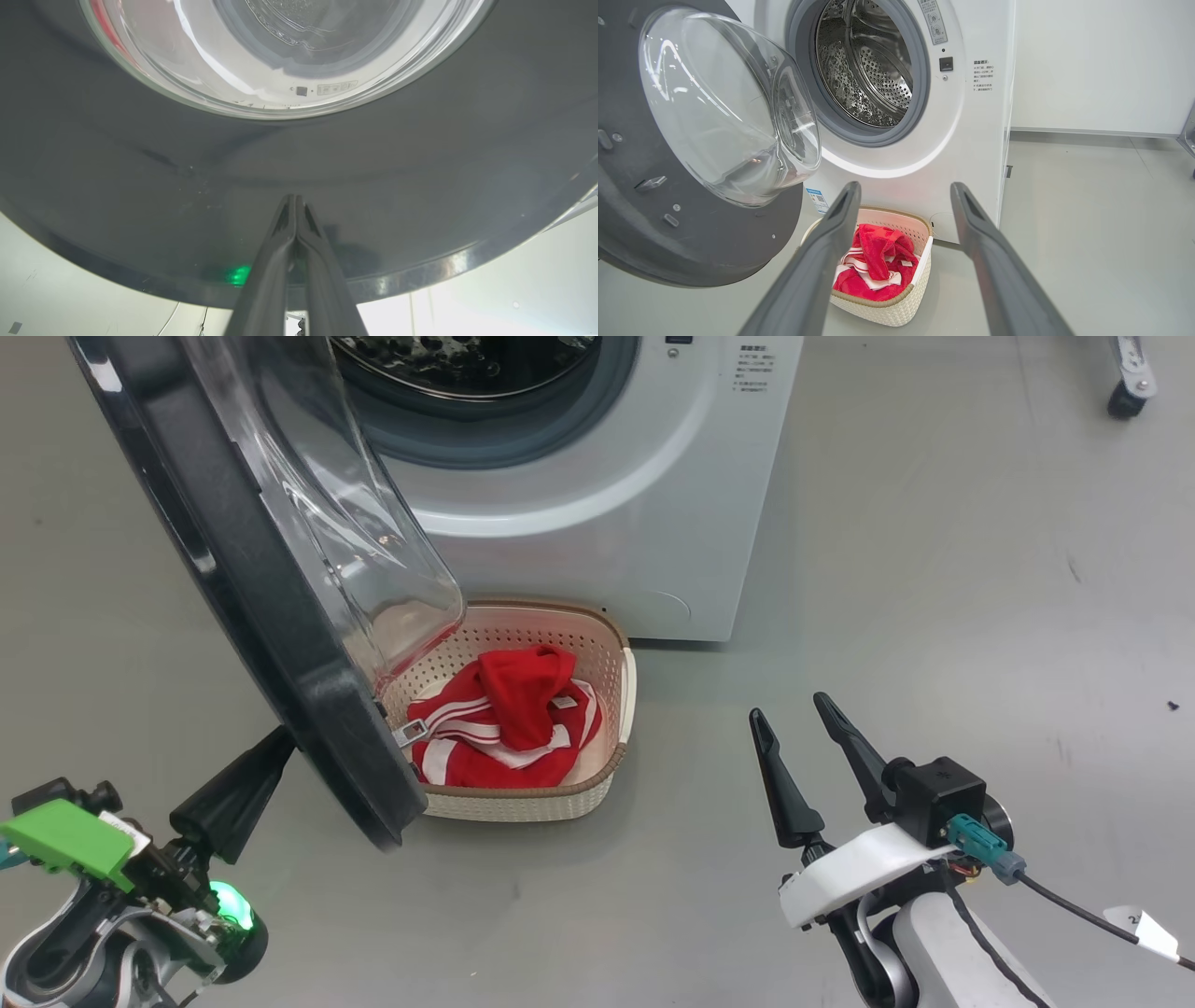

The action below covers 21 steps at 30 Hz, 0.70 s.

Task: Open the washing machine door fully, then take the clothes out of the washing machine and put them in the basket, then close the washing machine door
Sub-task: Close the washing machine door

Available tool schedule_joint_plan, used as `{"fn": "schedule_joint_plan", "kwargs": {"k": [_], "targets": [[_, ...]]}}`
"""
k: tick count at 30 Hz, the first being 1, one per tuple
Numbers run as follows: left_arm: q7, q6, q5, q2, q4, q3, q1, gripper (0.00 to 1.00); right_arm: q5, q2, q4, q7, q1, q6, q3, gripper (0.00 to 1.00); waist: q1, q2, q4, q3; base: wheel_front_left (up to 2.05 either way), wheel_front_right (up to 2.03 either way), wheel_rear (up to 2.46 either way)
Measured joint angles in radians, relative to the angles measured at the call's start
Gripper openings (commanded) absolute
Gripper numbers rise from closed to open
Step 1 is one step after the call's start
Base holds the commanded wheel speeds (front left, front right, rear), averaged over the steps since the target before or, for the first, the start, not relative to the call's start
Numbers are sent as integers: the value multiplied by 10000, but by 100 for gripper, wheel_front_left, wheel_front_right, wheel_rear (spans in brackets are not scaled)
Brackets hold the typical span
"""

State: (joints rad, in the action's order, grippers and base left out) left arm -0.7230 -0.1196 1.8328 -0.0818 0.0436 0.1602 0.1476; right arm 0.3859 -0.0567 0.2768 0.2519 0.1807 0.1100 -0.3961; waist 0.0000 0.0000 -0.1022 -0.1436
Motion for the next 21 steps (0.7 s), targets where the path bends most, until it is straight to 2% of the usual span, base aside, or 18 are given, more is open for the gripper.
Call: {"fn": "schedule_joint_plan", "kwargs": {"k": [21], "targets": [[872,-2,52,81,92,33,276,0,102,0,-267,0,211,-173,0,100,0,0,1891,-495,0,0,0]]}}
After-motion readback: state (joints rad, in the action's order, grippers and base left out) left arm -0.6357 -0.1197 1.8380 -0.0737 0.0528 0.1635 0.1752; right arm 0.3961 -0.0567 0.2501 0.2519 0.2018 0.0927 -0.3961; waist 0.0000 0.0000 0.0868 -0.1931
